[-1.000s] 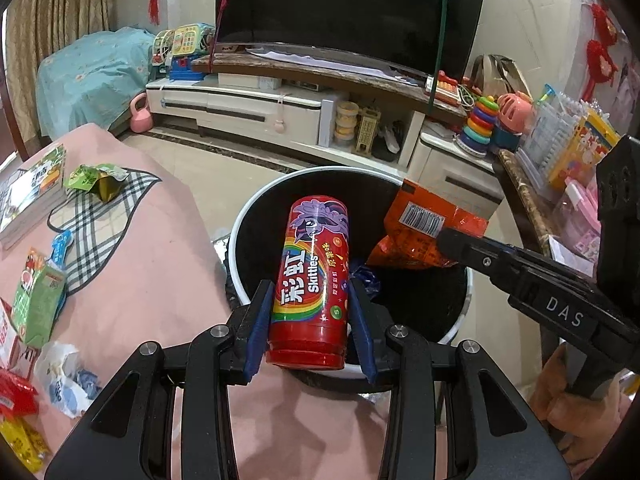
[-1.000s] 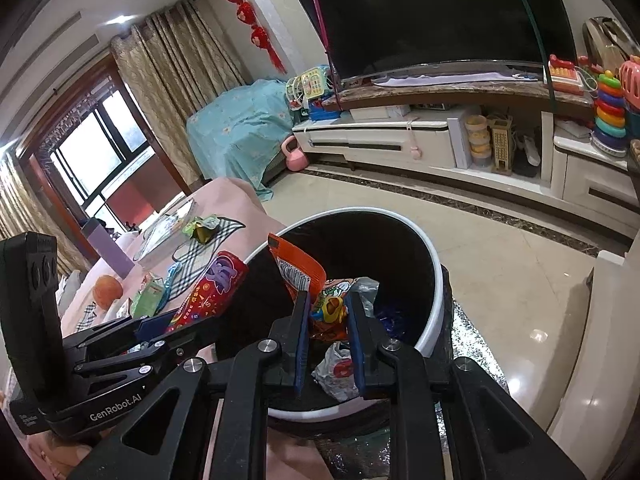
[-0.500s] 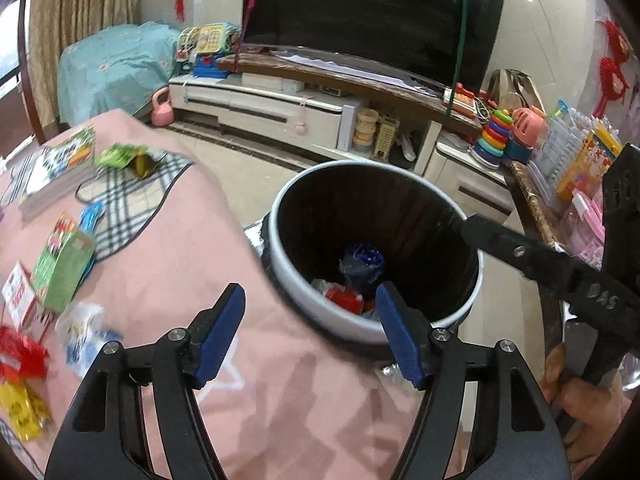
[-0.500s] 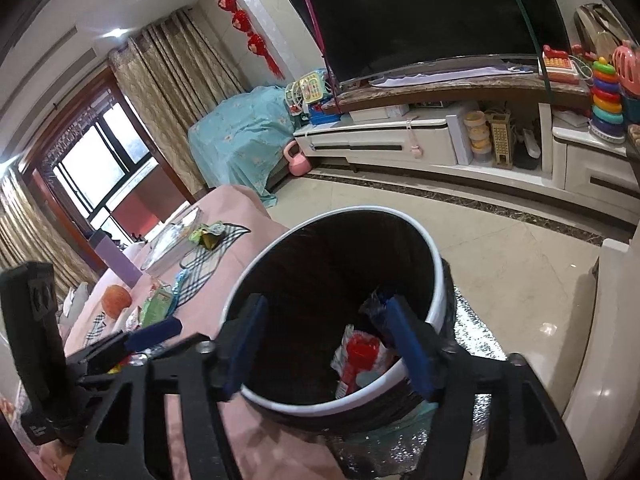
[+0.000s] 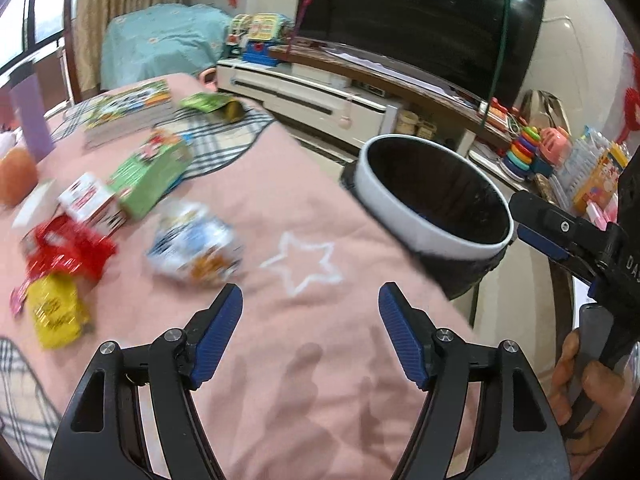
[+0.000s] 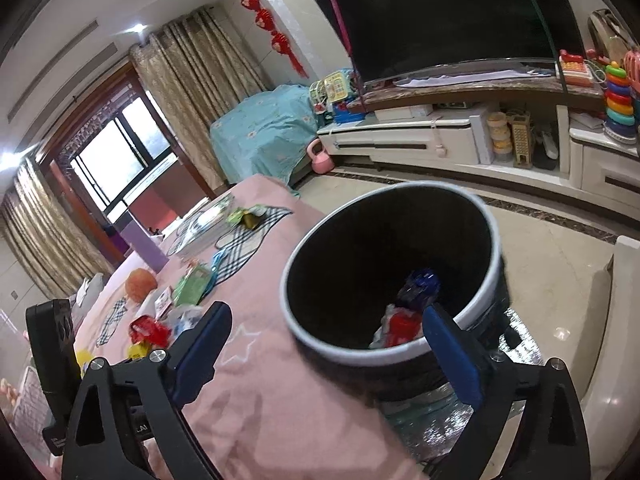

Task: Collect trash
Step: 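Grasp the yellow wrapper with the left tool while the right tool grasps the white snack bag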

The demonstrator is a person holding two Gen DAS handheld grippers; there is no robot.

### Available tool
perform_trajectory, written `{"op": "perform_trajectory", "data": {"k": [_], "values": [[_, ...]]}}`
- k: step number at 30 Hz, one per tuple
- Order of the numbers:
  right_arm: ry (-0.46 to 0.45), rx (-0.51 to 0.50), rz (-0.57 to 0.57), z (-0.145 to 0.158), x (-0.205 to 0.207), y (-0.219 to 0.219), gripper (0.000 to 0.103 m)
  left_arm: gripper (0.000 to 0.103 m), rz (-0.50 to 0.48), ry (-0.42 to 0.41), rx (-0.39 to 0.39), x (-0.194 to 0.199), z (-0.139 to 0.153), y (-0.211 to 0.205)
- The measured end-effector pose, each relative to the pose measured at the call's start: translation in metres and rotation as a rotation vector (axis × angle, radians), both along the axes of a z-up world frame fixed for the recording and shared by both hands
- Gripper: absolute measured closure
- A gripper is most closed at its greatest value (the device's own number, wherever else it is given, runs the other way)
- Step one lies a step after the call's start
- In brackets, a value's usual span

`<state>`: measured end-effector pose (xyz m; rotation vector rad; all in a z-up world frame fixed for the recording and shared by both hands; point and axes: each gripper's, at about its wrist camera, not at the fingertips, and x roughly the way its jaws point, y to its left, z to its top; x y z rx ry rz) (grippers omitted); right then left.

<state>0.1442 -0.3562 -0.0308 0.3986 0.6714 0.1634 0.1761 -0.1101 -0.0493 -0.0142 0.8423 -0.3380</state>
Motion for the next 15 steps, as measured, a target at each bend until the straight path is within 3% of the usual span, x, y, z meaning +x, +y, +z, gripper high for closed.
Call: {"op": "perform_trajectory", "data": {"k": [15], "values": [[0.034,-0.059,0.127,-0.012,-0.007,0.074,0.003,0.029,0.16,-0.002,-0.051,-0.03,-0.007,0.088]]}}
